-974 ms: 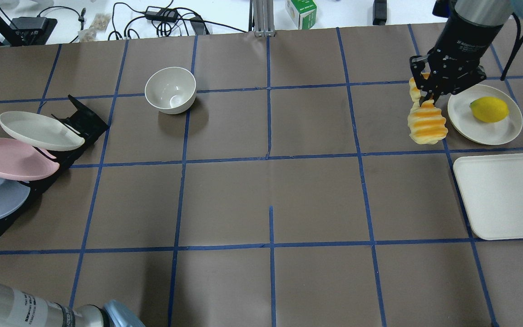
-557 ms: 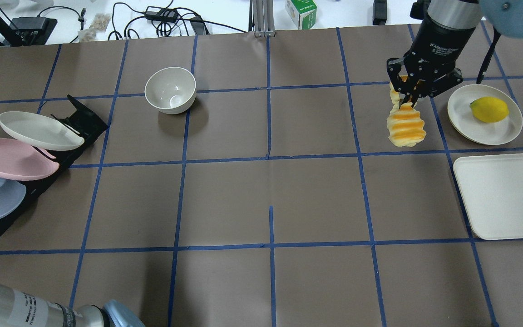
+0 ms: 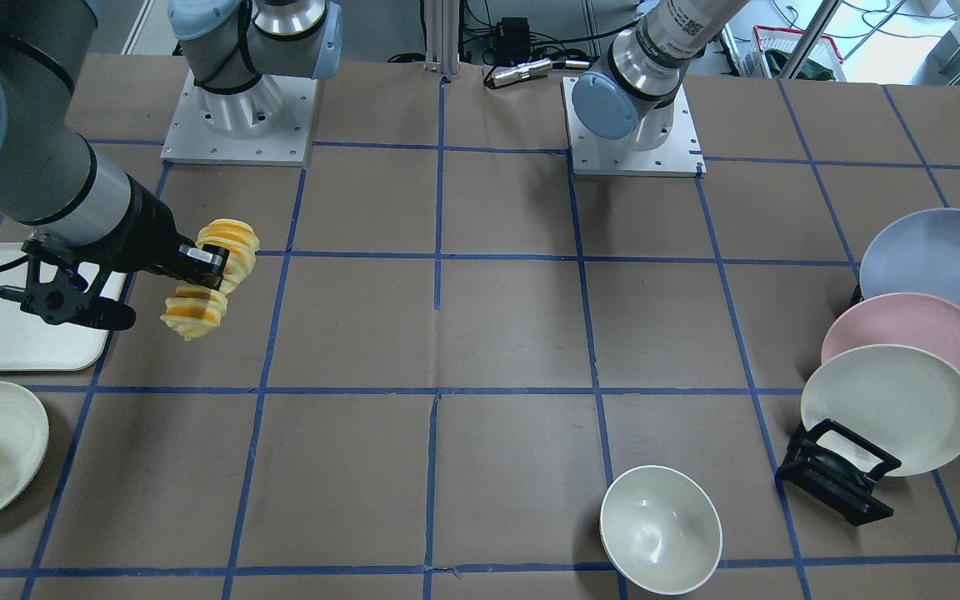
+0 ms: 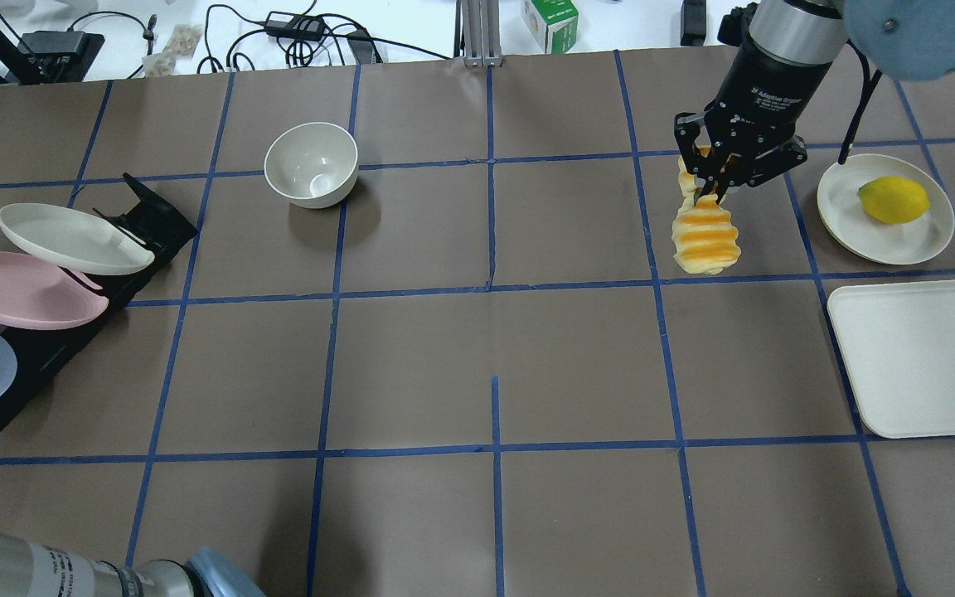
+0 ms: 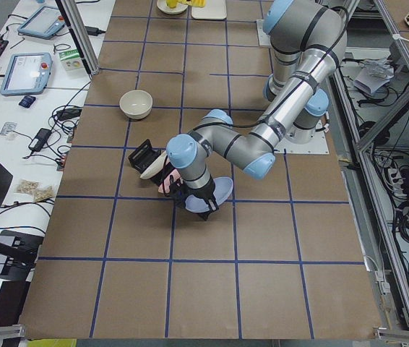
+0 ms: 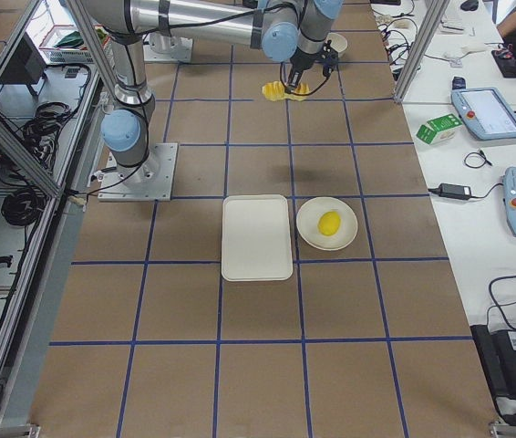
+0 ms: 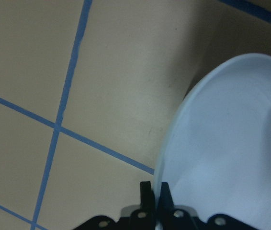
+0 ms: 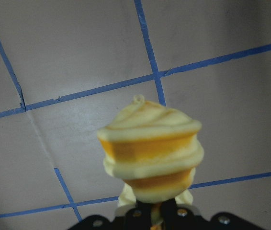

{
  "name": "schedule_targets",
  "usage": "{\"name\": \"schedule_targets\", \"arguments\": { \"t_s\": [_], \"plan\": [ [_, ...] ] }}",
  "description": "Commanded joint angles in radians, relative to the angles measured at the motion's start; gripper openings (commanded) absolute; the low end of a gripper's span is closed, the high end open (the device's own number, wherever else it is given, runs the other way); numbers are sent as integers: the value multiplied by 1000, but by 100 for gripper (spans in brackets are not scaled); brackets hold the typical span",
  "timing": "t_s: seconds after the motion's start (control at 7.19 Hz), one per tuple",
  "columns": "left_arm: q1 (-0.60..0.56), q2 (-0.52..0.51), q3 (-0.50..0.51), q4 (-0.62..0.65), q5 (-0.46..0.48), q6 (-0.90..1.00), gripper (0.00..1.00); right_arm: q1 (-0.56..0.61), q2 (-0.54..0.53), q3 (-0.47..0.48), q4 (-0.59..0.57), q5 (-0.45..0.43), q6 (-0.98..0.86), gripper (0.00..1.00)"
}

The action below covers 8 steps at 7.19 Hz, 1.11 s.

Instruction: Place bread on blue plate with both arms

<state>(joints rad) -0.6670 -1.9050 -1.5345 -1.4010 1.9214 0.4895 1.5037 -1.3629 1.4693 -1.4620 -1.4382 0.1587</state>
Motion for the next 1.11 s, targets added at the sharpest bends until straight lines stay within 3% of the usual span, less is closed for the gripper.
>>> {"name": "schedule_targets", "arguments": {
  "t_s": [0.0,0.14,0.28,0.56,0.7,0.83,0.97],
  "plan": [
    [-6,123,25,-271,30,33,0,21,4,0,2,2,1,0],
    [-13,182,24,-365,7,49,0,35,4,0,0,4,1,0],
    [-49,208,13,-398,-87,99,0,39,7,3,5,1,51,0],
    [-269,184,1,-395,-288,66,0,40,7,11,3,-1,58,0],
    [-413,193,-24,-359,-336,51,0,40,10,14,0,-13,56,0],
    [-521,178,-67,-228,-425,17,0,38,8,16,0,-13,56,0],
    [-608,166,-166,-87,-582,-100,0,38,8,17,8,-4,64,0]
  ]
}}
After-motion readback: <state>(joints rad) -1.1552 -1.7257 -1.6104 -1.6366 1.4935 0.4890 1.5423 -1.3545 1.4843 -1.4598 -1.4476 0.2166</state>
